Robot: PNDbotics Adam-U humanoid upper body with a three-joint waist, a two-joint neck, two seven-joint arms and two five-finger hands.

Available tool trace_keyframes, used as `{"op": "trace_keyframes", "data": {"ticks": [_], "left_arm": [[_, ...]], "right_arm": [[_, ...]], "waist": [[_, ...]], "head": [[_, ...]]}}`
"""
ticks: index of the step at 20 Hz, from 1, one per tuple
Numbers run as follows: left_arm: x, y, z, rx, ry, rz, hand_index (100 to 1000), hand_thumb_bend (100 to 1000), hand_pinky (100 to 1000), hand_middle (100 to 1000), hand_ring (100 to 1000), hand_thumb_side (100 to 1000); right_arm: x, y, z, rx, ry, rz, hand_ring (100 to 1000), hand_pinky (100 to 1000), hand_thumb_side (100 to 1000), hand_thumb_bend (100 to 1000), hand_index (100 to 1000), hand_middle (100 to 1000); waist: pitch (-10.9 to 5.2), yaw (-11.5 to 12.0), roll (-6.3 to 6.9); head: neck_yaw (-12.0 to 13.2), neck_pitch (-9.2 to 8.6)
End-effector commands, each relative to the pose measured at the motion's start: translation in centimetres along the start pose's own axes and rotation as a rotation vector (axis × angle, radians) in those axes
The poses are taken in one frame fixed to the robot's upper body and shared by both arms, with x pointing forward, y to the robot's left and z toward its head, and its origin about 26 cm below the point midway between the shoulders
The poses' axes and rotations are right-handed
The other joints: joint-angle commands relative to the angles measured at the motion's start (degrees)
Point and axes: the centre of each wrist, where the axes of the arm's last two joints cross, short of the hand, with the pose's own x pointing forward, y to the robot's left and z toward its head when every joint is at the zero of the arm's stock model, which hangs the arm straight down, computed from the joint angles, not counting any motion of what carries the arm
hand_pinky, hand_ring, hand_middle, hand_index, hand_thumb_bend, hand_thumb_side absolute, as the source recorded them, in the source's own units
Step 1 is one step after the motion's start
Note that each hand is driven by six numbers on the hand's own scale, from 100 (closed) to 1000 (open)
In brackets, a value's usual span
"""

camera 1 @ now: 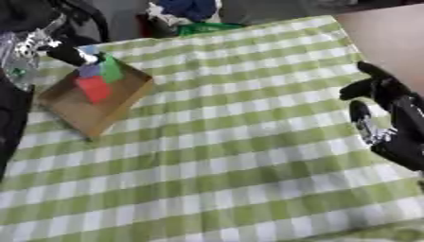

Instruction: Pick up objects on the table and place them in the box.

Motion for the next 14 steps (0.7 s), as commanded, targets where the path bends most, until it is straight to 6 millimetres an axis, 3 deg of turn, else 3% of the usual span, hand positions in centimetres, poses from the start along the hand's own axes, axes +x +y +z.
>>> {"op": "trace_keyframes", "data": {"ticks": [1, 8, 14], "left_arm": [[0.9, 4.8, 1.1, 0.206, -0.113, 0.029, 870, 538, 737, 741, 728, 252], [4.4, 4.3, 5.0, 0.438, -0.312, 0.232, 850, 486, 698, 710, 710, 260], [7.1, 1.7, 8.0, 0.531, -0.378, 0.435, 840, 537, 666, 689, 698, 390]], "right_arm": [[0.3, -0.6, -0.2, -0.012, -0.019, 0.007, 722, 853, 606, 100, 1000, 680], [0.5, -0.9, -0.4, -0.030, -0.033, 0.001, 722, 852, 600, 100, 1000, 681], [1.1, -0.9, -0.7, -0.079, -0.058, -0.031, 713, 847, 599, 100, 1000, 671]], "waist": [[-1.07, 0.37, -0.31], [-0.82, 1.65, -0.95], [-0.28, 2.73, -1.16]], "head": [[0.12, 0.45], [1.40, 0.59], [4.50, 1.05]]}}
